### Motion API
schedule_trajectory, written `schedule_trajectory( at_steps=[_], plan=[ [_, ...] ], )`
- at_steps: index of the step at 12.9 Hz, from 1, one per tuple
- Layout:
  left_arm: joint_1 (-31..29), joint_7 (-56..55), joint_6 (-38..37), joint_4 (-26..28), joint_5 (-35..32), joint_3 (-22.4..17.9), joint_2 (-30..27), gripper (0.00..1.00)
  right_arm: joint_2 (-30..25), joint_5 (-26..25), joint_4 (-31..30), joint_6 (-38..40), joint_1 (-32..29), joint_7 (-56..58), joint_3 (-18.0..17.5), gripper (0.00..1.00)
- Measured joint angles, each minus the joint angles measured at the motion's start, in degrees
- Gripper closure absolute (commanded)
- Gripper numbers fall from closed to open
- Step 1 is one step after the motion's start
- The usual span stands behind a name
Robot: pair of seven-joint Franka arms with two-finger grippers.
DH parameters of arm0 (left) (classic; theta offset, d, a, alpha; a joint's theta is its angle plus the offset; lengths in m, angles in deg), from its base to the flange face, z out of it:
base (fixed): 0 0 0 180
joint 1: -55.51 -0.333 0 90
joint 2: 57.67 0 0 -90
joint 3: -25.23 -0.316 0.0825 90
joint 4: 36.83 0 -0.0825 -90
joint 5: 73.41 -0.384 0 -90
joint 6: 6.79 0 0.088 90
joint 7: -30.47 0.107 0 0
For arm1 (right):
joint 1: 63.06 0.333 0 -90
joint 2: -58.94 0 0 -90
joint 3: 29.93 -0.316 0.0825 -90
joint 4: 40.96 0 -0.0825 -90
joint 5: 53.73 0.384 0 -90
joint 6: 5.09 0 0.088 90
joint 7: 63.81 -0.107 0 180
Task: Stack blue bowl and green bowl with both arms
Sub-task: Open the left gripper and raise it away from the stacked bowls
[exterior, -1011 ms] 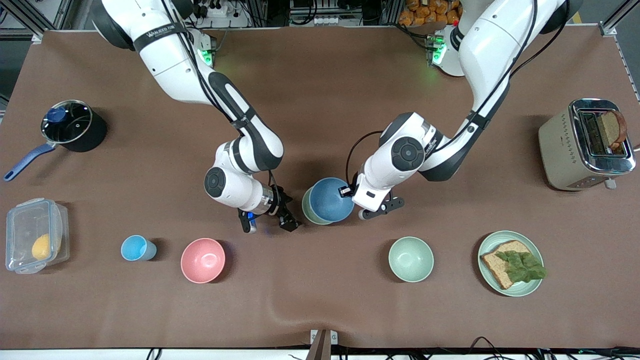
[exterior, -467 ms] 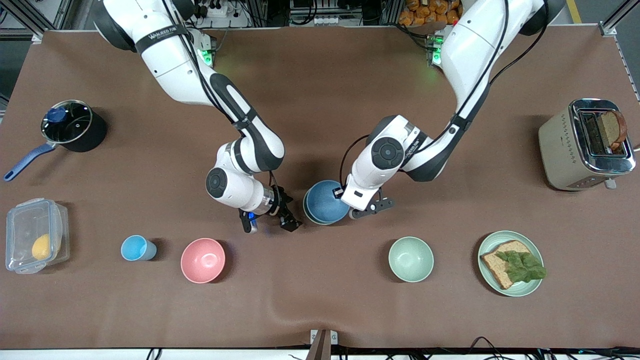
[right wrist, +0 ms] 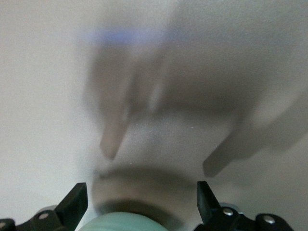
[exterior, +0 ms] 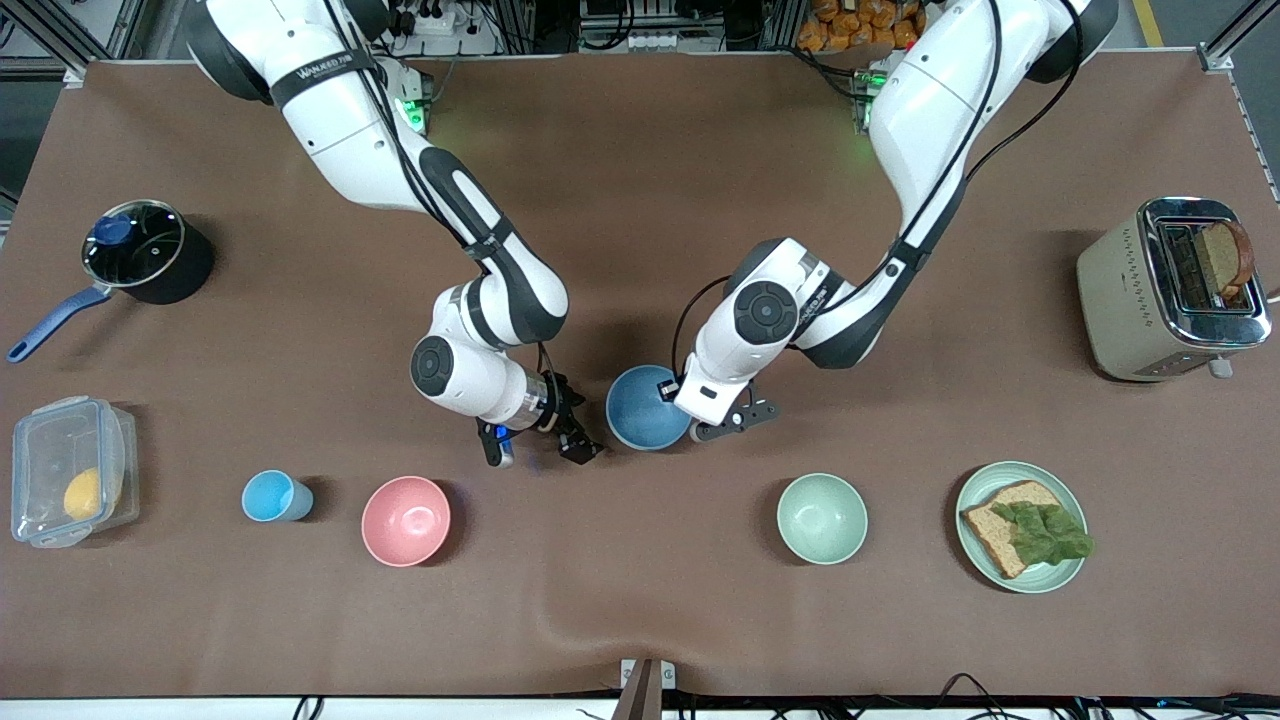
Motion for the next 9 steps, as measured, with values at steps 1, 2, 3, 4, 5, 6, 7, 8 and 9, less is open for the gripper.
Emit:
schedule_trajectory(
  at_steps=[1,2,3,4,5,6,7,8,9],
  plan=[
    [0.3,-0.6,0.3,-0.2,0.0,0.0,0.3,0.94,0.0,0.0,0.0,0.0,0.0,0.0,0.0,0.0],
    [0.5,-1.1,0.4,-0.4,0.0,0.0,0.5,0.55,0.0,0.0,0.0,0.0,0.1,0.0,0.0,0.0],
    [0.5,-1.4,0.4,-0.6,0.0,0.0,0.6,0.08,0.0,-0.1,0.0,0.0,0.1,0.0,0.0,0.0],
    [0.5,-1.5,0.4,-0.8,0.0,0.0,0.6,0.0,0.0,-0.2,0.0,0.0,0.1,0.0,0.0,0.0],
    [0.5,-1.5,0.4,-0.9,0.0,0.0,0.6,0.0,0.0,-0.2,0.0,0.0,0.1,0.0,0.0,0.0],
    [0.5,-1.6,0.4,-1.0,0.0,0.0,0.6,0.0,0.0,-0.2,0.0,0.0,0.1,0.0,0.0,0.0],
    [0.5,-2.0,0.5,-1.3,0.0,0.0,0.6,0.0,0.0,-0.3,0.0,0.0,0.1,0.0,0.0,0.0],
    [0.6,-2.5,0.6,-1.7,0.0,0.0,0.5,0.0,0.0,-0.5,0.0,0.0,0.1,0.0,0.0,0.0],
    [0.5,-2.8,0.6,-2.3,0.0,0.0,0.2,0.0,0.1,-0.6,0.0,0.0,0.1,0.0,0.0,0.0]
  ],
)
